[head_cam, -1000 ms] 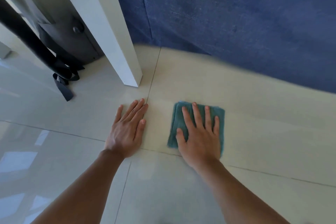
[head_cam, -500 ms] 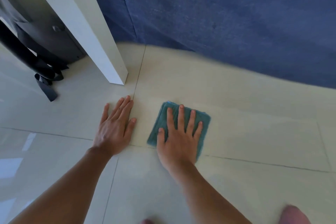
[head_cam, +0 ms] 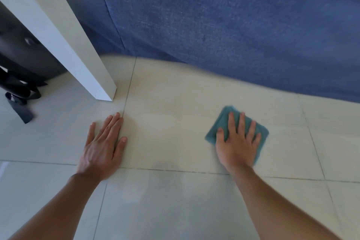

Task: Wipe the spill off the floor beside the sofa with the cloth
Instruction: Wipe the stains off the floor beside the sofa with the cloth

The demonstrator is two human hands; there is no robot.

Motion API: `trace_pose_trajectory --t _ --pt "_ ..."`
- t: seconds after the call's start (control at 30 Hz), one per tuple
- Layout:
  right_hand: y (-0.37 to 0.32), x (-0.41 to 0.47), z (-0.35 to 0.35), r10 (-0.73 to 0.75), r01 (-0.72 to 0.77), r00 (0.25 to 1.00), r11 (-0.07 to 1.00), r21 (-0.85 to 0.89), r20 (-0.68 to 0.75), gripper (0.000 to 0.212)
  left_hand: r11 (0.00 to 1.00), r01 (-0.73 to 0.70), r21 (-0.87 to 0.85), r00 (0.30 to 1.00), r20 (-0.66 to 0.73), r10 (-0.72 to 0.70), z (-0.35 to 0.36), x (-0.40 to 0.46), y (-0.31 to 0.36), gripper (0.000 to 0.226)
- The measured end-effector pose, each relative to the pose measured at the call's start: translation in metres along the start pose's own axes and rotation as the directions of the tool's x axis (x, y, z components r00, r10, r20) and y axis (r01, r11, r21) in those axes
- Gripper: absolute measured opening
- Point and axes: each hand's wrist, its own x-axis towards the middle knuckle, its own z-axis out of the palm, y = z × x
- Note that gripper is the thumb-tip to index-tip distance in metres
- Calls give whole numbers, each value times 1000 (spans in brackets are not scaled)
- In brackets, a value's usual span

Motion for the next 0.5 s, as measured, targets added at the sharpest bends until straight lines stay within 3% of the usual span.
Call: trace_pose_trajectory --t 0.17,0.33,0.5 --pt "-85 33 -1 -208 208 978 978 -16 31 69 1000 -12 -17 1000 -14 12 1 1 -1 60" --pt "-142 -103 31 -560 552 828 824 127 32 74 993 -39 -110 997 -72 31 -1 0 -3 57" --pt "-143 -162 46 -672 662 735 740 121 87 72 980 72 -188 993 -80 -88 -4 2 -8 59"
